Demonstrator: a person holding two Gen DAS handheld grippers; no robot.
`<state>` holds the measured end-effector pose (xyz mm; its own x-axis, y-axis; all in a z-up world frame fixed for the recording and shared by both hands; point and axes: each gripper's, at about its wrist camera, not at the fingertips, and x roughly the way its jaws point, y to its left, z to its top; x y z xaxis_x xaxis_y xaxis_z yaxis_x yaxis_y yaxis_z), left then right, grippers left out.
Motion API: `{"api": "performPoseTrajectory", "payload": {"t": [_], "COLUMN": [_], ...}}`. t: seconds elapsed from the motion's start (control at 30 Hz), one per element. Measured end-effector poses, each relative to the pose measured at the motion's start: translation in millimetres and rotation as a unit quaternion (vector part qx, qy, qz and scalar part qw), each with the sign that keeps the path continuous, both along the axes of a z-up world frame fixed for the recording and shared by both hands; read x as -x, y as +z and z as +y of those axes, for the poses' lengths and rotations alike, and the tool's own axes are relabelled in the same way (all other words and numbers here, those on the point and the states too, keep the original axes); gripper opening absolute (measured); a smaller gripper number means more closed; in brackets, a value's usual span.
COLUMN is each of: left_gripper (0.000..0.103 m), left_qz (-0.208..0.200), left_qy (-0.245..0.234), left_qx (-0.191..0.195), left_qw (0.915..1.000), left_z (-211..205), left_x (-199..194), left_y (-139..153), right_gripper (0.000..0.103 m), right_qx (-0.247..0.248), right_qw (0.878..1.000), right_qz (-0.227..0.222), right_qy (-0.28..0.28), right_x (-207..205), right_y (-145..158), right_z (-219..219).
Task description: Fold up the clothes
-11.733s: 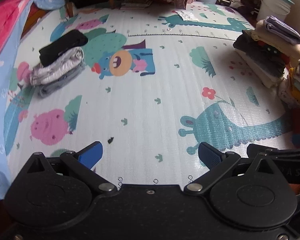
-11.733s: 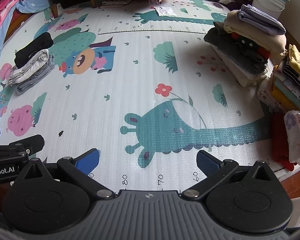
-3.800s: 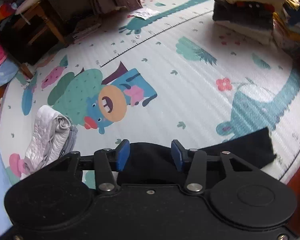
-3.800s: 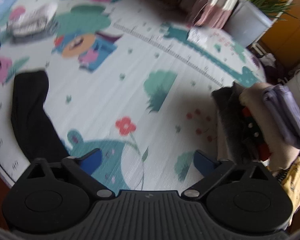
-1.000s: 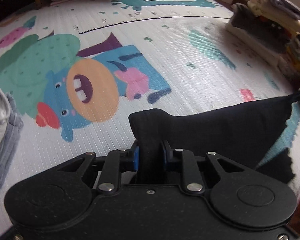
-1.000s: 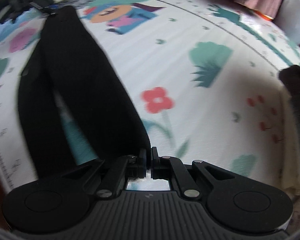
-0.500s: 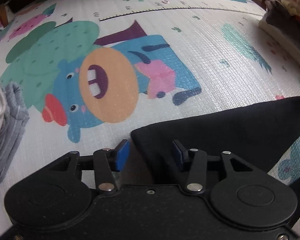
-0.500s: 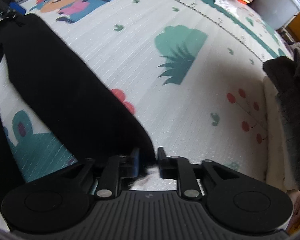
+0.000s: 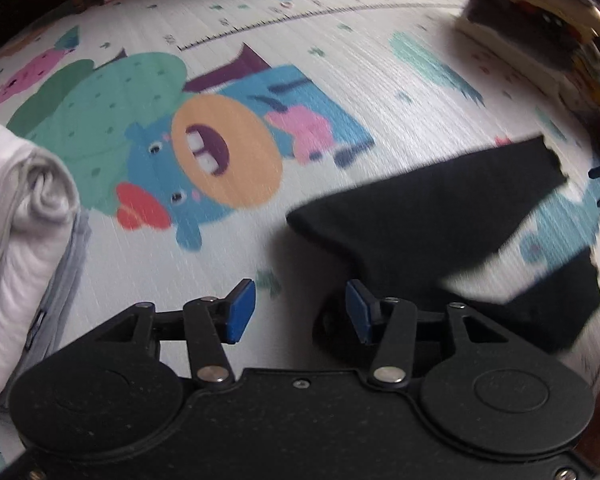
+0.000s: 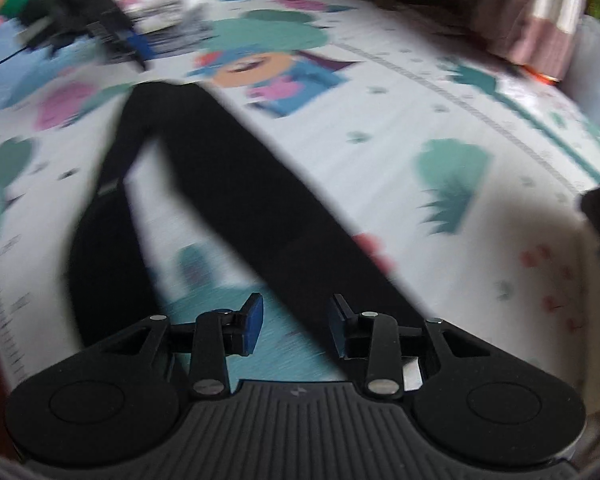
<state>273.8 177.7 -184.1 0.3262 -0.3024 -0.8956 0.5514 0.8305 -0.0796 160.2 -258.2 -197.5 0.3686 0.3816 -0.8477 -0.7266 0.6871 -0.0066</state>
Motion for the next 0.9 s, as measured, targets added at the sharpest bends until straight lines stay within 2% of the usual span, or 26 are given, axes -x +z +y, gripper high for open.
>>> {"api": "performPoseTrajectory", "payload": {"t": [0.07,0.13,0.3,0.33,0.43,0.5,0.6,0.73,0.83,0.9], "left_gripper": [0.05,0.05,0.05,0.05,0.051,0.052,0.052,0.052,0.054,0.056], "left_qz": [0.006,0.014,0.028,0.03,0.034,0.033,0.029,0.027,0.019,0.018], "left_qy": [-0.022,-0.044,-0.08,-0.081,-0.074,-0.075,-0.072,-0.09,-0.092,-0.092], "left_qx": [-0.009,-0.019,-0.033,-0.036,-0.039,-0.037,-0.026,-0.015,-0.006,0.0], "left_qw": [0.9997,0.9988,0.9958,0.9956,0.9959,0.9959,0.9967,0.9955,0.9956,0.9956], "left_z": [3.0,5.1,9.1,9.9,12.5,12.6,12.0,6.0,3.1,1.9], "left_x": [11.3,22.8,48.4,51.4,57.4,59.5,60.7,59.6,54.9,50.6], "left_y": [-2.5,-6.4,-18.9,-21.0,-26.5,-27.9,-28.6,-29.4,-28.8,-30.1], "right_gripper": [0.039,0.041,0.041,0.041,0.04,0.04,0.04,0.035,0.035,0.034], "right_qx": [0.007,0.028,0.062,0.076,0.121,0.134,0.139,0.158,0.141,0.137], "right_qw": [0.998,0.989,0.965,0.959,0.927,0.919,0.916,0.905,0.92,0.924], "right_qz": [-0.01,-0.035,-0.043,-0.053,-0.094,-0.102,-0.112,-0.116,-0.091,-0.09], "right_qy": [0.068,0.144,0.25,0.269,0.341,0.358,0.359,0.378,0.355,0.345], "right_x": [32.2,67.6,130.6,140.6,164.8,168.9,163.8,157.1,143.8,139.3], "right_y": [-2.3,-8.0,-25.5,-28.9,-41.3,-45.7,-49.4,-62.5,-62.6,-64.0], "right_z": [6.1,11.9,19.8,21.3,24.5,30.2,39.9,50.7,52.2,50.5]}}
